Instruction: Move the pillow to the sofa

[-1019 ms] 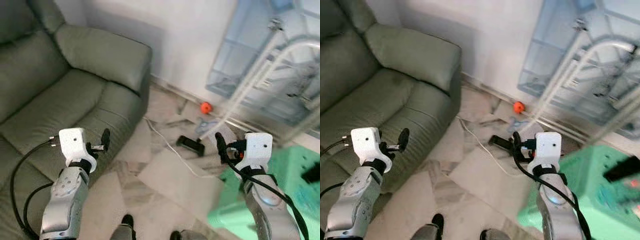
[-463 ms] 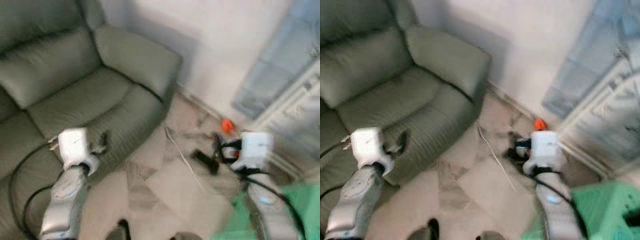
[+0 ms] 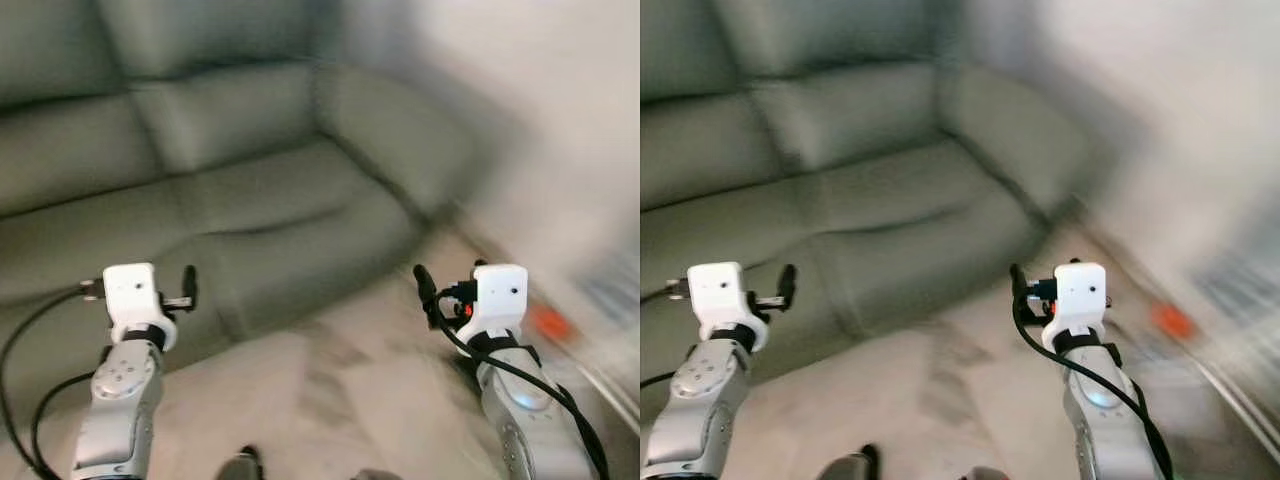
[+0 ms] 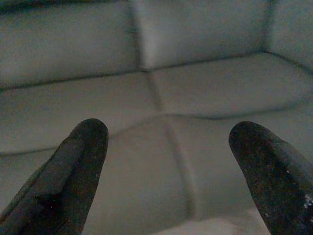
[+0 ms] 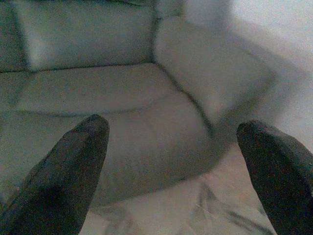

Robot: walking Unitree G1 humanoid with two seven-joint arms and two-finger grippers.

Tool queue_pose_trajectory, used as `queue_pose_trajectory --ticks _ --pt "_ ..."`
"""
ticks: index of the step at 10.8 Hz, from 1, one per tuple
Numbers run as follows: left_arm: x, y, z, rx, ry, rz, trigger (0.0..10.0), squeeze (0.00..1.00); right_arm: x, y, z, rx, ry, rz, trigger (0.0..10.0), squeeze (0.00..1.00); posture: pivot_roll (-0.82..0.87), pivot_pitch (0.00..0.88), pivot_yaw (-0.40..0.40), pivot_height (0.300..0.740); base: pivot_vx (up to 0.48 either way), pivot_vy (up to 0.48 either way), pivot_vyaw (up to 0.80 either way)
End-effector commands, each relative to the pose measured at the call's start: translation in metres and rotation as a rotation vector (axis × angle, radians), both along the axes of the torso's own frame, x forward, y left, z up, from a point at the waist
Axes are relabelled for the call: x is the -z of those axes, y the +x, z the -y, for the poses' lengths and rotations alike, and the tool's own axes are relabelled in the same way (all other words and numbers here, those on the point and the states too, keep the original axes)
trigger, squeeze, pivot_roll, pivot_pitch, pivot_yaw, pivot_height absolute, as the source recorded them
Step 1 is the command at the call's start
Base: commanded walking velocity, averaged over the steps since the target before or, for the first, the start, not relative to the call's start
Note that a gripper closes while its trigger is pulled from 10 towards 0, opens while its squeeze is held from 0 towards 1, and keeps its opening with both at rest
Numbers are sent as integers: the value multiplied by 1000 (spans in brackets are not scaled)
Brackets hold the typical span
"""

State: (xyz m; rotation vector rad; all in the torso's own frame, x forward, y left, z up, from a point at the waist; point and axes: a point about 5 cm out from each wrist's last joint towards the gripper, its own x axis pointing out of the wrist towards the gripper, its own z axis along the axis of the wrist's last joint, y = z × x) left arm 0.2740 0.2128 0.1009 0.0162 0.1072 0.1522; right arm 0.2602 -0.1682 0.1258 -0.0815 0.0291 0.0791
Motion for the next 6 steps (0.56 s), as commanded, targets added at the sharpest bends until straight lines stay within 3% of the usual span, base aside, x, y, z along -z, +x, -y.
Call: queue_pose_trajectory --ticks 1,6 --pt "2 0 5 9 16 -4 10000 0 3 -3 6 20 -6 -12 10000 0 -127 180 -77 740 0 0 800" --pt "6 -5 -8 -86 38 -26 10000 0 3 -4 5 16 3 -13 10000 0 -124 194 -73 740 0 0 800"
